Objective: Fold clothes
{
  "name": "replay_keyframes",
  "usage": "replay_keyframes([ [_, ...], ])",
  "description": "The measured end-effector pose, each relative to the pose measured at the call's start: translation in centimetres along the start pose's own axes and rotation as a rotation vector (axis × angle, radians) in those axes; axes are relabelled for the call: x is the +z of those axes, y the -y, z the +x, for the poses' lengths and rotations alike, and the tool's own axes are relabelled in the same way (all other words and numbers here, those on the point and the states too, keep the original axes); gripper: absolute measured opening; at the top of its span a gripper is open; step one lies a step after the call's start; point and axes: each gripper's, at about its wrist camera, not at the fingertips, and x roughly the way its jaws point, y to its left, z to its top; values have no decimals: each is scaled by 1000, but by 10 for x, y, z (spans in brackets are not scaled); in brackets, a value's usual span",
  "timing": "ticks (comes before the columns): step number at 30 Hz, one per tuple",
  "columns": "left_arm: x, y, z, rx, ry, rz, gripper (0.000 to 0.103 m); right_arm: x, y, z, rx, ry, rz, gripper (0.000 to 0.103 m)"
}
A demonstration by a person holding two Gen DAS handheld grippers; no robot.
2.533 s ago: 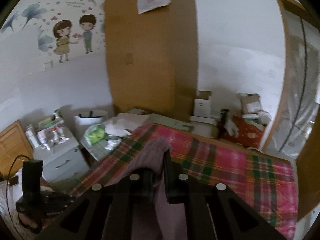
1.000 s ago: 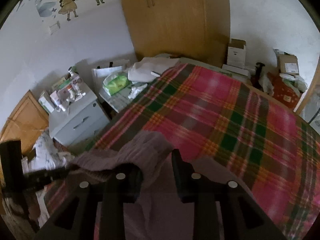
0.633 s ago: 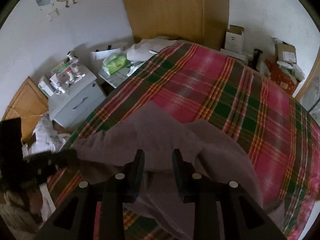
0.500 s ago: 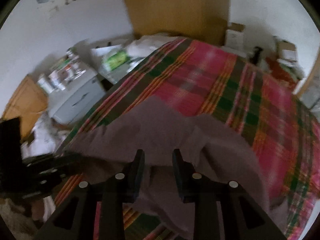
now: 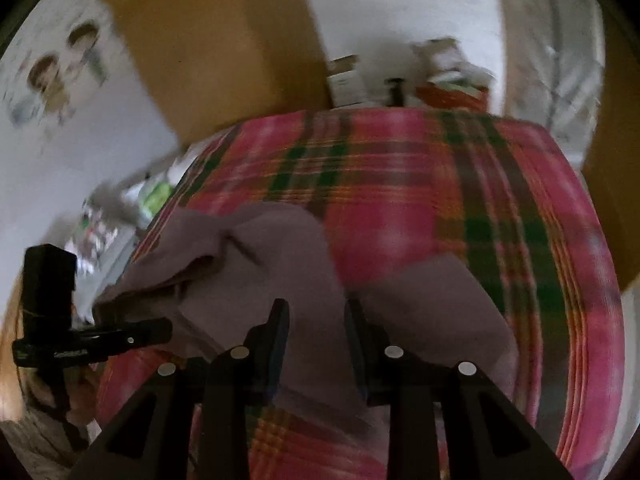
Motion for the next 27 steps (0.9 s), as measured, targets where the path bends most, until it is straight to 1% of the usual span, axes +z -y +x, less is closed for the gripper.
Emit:
replay_keyframes([
  [2,3,7,14,-64,-21,-22,28,-10,15,-11,-11,45,46,29],
  [3,5,11,19,-78,-31,-23,28,-14,21,-16,-12,70,67,29],
  [5,8,16,29,-75,-43,-23,28,-24,34,-26,-17,115,108,29],
  [7,13,17,33,-82,-37,-45,28,-32,44,-29,-23,127,136,29],
  [9,17,14,36,-97,-30,-93,28,-40,53,-32,-26,136,159,29],
  [12,23,9,41,-103,-24,-156,28,-51,58,-30,-5,122,154,35],
  [17,24,6,47,-125,-41,-224,29,-66,60,-26,20,103,128,35],
  [20,23,3,41,-155,-16,-284,29,-68,53,-22,30,112,102,35],
  [22,22,1,35,-181,4,-330,29,-70,48,-20,17,113,65,35],
  [23,23,2,35,-180,5,-332,30,-72,45,-20,10,114,46,36],
  [24,24,3,36,-175,3,-329,36,-73,42,-19,4,115,28,37],
  [26,25,6,39,-164,-1,-321,37,-75,36,-17,-9,116,-9,37],
  [27,26,8,40,-159,-3,-317,41,-76,33,-17,-16,117,-28,37],
])
